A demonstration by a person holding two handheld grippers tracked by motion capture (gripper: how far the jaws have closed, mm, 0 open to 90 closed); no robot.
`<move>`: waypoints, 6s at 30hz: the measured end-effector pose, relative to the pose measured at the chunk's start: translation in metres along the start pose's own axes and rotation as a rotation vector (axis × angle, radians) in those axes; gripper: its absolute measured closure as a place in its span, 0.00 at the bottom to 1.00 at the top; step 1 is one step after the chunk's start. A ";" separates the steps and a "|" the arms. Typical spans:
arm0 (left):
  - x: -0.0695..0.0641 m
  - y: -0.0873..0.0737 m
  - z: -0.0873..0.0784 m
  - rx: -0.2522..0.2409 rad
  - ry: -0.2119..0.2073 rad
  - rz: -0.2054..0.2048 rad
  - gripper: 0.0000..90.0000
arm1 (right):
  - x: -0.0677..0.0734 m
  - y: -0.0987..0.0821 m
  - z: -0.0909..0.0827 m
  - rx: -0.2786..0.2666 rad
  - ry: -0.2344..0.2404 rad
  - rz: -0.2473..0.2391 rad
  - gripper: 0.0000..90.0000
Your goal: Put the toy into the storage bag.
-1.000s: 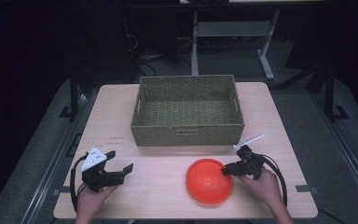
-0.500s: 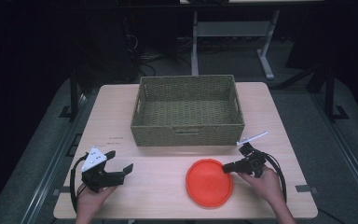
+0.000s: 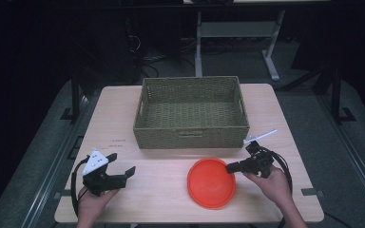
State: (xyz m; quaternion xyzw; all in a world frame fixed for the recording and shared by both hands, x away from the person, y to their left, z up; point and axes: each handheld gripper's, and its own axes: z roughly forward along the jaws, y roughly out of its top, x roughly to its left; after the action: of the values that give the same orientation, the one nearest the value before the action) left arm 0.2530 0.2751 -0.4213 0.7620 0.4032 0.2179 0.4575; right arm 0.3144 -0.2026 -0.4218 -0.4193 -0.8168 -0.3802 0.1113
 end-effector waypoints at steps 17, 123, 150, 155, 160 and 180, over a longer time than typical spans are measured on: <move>0.001 0.000 0.000 -0.003 0.007 -0.003 0.14 | 0.028 0.035 -0.038 -0.062 -0.051 -0.083 0.91; -0.004 0.003 0.004 -0.015 0.005 0.044 0.14 | -0.041 0.204 -0.045 -0.165 -0.259 0.040 0.91; -0.004 0.003 0.002 -0.011 0.007 0.037 0.14 | -0.071 0.190 0.008 -0.016 -0.379 0.117 0.91; -0.004 0.003 0.002 -0.012 0.009 0.035 0.14 | -0.070 0.190 0.011 0.026 -0.424 0.102 0.91; -0.004 0.003 0.002 -0.012 0.009 0.036 0.14 | -0.071 0.189 0.012 0.060 -0.453 0.085 0.90; -0.003 0.003 0.001 -0.015 0.012 0.034 0.14 | -0.072 0.189 0.020 0.138 -0.544 0.045 0.86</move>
State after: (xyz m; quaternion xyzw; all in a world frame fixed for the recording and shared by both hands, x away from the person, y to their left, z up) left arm 0.2531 0.2713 -0.4190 0.7640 0.3915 0.2332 0.4568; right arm 0.5071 -0.1638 -0.3719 -0.5155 -0.8311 -0.1947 -0.0752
